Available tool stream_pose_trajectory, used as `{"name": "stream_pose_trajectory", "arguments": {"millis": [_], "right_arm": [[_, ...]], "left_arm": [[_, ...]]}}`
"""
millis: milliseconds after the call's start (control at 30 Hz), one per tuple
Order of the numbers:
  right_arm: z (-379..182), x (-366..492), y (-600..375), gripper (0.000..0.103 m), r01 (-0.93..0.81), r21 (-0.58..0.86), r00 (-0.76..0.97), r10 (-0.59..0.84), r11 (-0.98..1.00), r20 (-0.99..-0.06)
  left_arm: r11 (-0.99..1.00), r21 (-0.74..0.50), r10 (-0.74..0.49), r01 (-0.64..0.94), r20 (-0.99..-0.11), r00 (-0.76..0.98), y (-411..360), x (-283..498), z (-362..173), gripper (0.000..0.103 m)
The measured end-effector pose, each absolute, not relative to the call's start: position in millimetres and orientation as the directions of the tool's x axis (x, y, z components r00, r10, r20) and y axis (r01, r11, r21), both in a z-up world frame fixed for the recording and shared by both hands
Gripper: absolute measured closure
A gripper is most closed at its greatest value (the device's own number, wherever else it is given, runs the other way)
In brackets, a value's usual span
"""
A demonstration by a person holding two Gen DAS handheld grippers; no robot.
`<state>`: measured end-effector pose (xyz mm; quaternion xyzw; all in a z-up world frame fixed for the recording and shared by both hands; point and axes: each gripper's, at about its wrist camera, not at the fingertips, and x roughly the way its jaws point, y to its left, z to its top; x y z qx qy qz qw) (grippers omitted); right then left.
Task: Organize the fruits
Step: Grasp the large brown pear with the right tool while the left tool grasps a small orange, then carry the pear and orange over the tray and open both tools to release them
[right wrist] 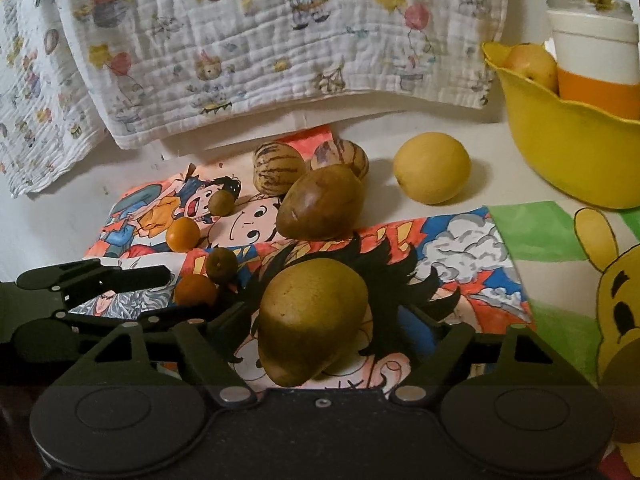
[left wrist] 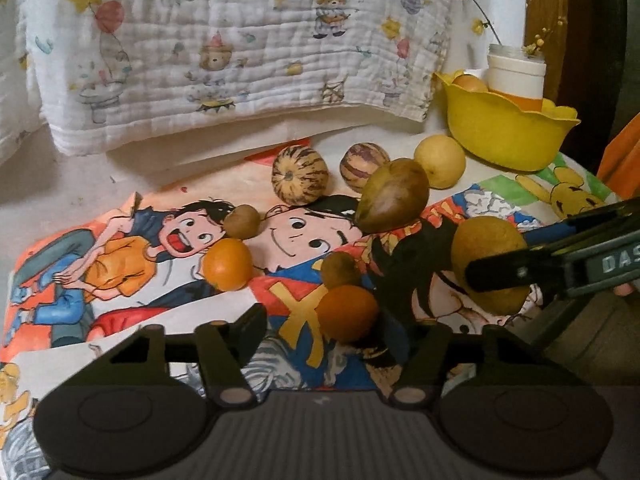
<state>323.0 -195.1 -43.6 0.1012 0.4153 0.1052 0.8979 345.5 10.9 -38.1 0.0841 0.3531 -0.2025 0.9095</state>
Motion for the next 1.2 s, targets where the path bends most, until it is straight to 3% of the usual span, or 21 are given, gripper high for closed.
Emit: {"name": "stream_pose_trajectory", "arguments": {"millis": [300,367,733,1200], "right_arm": [[-49.4,328.4,-186.8,0.037,-0.110,0.244,0.637,0.257,0.964,-0.727],[-49.6,327.7,-185.4,0.041,-0.118,0.238,0.640,0.257,0.964,-0.724],[-44.6,313.6,-187.1,0.043,-0.140,0.247,0.671,0.275,0.959,-0.688],[-11.3,219.6,-174.2,0.043,-0.302,0.236,0.667,0.381,0.924,-0.641]], "left_arm": [[0.885,-0.007,-0.351,0.466,-0.669,0.655,3.8,347.5,-42.9,0.066],[0.885,0.001,-0.346,0.466,-0.669,0.658,2.6,347.3,-43.3,0.067],[0.909,-0.016,-0.324,0.417,-0.658,0.680,10.3,330.1,-29.1,0.068],[0.915,-0.044,-0.337,0.400,-0.627,0.702,26.6,249.0,-1.6,0.068]]}}
